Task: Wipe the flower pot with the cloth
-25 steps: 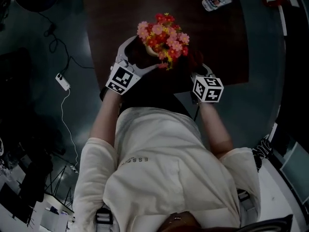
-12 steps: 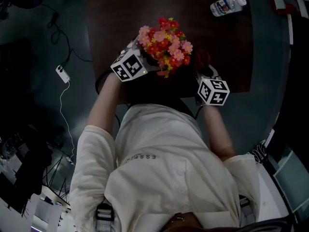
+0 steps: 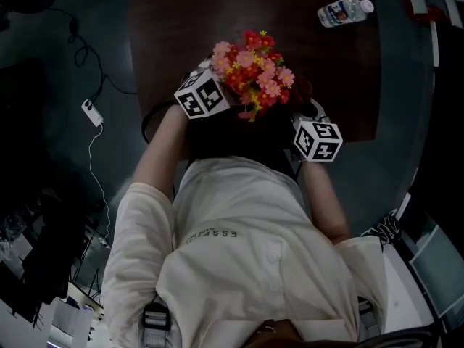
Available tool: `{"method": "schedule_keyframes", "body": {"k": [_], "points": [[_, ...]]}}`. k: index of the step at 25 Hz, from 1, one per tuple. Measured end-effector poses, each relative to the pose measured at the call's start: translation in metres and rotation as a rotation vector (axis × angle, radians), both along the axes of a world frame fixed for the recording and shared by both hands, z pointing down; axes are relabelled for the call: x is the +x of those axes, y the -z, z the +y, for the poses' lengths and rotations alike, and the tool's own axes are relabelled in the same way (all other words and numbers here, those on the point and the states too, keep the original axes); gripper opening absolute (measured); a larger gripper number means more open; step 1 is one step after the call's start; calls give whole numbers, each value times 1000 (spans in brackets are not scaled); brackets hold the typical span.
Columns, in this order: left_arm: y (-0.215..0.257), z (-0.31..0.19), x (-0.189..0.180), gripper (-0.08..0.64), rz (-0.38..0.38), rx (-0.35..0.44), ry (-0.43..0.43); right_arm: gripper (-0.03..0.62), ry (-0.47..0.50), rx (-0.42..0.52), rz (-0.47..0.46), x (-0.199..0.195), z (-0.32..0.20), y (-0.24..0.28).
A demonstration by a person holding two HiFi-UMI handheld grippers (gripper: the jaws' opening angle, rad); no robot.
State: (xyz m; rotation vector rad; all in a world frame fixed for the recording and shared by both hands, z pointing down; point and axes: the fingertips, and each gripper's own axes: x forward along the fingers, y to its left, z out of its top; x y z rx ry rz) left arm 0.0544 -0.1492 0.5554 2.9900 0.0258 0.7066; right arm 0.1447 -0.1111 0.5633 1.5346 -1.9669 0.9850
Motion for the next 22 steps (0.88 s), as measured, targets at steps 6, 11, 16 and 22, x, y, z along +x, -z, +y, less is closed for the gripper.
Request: {"method": "schedule_keyframes", "body": {"k": [6,11,16,22], "points": [[8,1,0,568,-2,3,120,49,72,-6,19,11,2,5],[56,-9,-3,568,107,-56,325,49,159,19,31,12,-2,18],[115,-16,0,568,145,-104,463,49,259,125,-11,-15,-27,54],[164,-26,0,568,164,-112,558,49,371,245,-79,-56,-51,99]]}}
